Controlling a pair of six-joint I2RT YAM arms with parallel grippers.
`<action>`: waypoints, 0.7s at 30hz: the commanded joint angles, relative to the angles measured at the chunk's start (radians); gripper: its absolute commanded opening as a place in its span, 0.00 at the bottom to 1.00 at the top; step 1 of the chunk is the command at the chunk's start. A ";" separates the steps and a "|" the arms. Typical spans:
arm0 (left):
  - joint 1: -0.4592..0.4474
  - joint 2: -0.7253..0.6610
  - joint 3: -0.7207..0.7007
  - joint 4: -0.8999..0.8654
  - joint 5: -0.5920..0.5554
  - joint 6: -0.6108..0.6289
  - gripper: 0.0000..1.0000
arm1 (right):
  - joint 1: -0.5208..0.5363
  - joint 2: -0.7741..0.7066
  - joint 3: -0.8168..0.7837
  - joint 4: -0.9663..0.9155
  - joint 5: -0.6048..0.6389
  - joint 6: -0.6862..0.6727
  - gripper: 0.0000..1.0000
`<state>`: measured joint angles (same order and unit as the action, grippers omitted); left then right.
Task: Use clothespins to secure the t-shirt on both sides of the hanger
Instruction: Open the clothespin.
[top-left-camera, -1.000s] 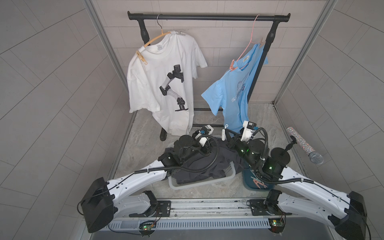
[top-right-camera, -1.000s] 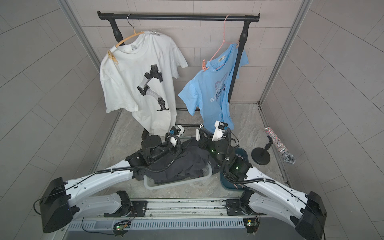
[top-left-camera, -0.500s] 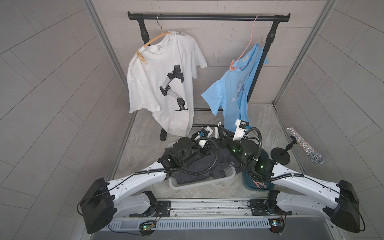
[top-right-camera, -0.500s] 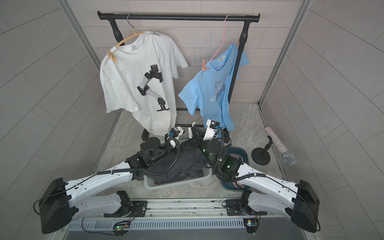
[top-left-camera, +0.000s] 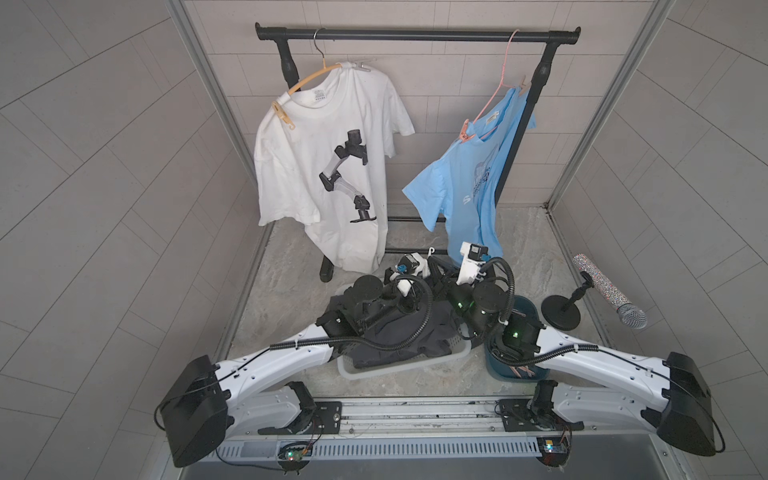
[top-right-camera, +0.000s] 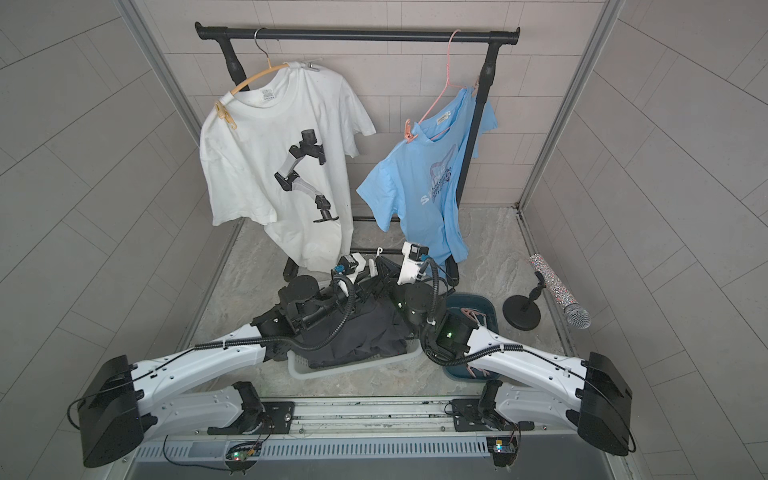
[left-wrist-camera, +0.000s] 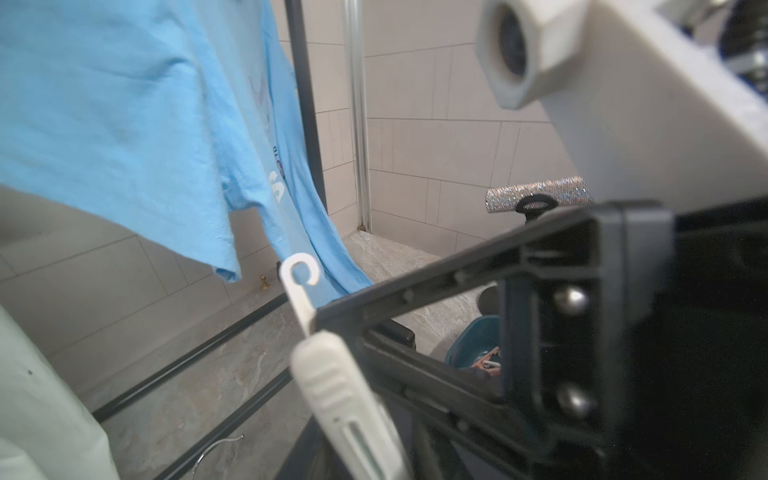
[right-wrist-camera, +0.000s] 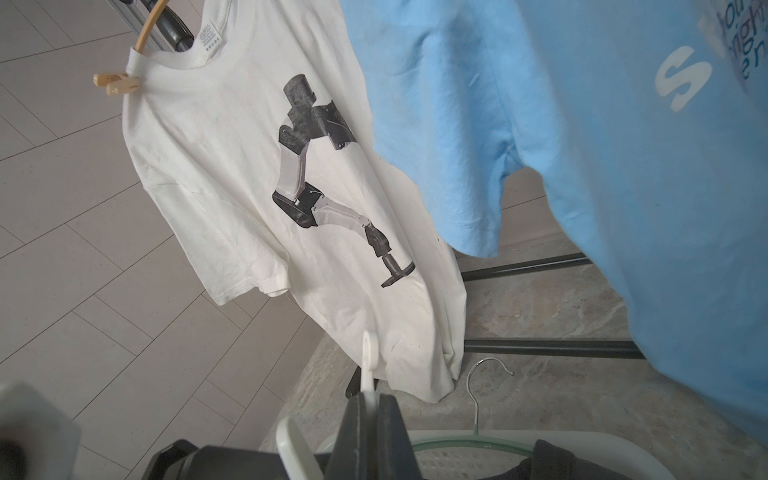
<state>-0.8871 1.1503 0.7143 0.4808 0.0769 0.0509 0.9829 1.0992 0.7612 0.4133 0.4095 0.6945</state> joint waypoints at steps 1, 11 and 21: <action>0.010 -0.009 0.005 0.046 -0.008 -0.005 0.22 | 0.006 -0.006 0.018 -0.018 -0.006 -0.017 0.00; 0.037 -0.043 -0.010 0.047 0.011 0.027 0.01 | 0.003 -0.062 0.054 -0.192 -0.048 -0.150 0.26; 0.084 -0.188 -0.078 -0.051 0.172 0.250 0.00 | -0.023 -0.305 0.128 -0.564 -0.228 -0.556 0.76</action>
<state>-0.8074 0.9993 0.6453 0.4671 0.1432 0.1806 0.9619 0.8520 0.8627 -0.0223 0.2947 0.3004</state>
